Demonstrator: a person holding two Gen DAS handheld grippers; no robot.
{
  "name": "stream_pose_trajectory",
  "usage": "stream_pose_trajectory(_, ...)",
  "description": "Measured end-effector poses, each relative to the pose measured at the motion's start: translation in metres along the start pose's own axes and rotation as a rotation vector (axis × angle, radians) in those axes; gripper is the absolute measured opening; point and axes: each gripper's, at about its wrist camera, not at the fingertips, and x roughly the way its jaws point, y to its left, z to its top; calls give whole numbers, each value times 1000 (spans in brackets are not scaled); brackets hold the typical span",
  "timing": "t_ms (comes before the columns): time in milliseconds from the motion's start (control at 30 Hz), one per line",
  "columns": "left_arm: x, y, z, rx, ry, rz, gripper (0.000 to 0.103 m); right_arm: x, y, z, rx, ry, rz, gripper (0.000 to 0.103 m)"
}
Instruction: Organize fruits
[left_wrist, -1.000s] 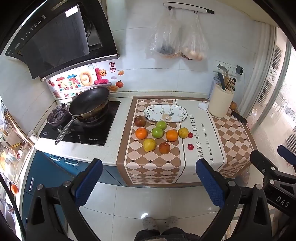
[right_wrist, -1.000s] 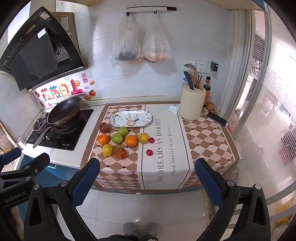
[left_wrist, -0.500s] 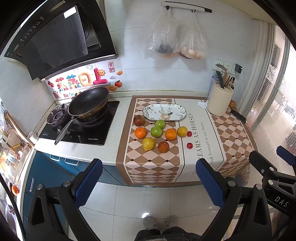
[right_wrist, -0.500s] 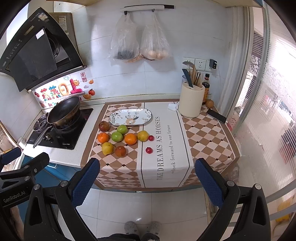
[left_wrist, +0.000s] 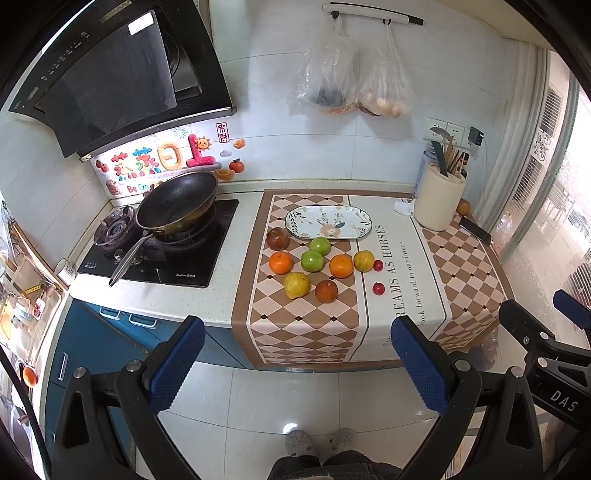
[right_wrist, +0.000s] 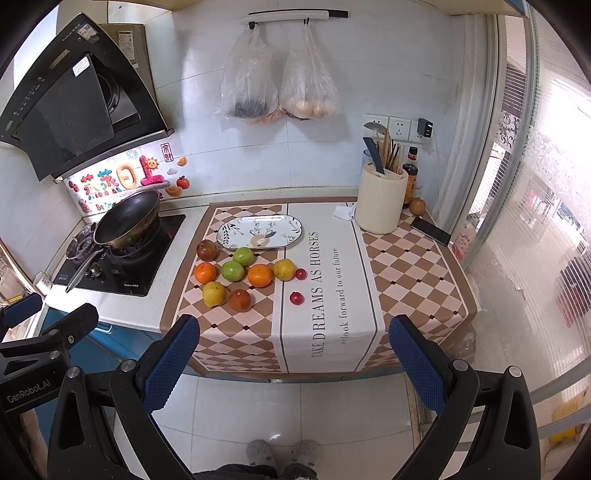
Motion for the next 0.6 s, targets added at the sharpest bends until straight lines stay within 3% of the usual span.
stream_pose_trajectory(600,-8,3,-12,-2,4,-4,103,-2,1,-1,-3,3,-2,103)
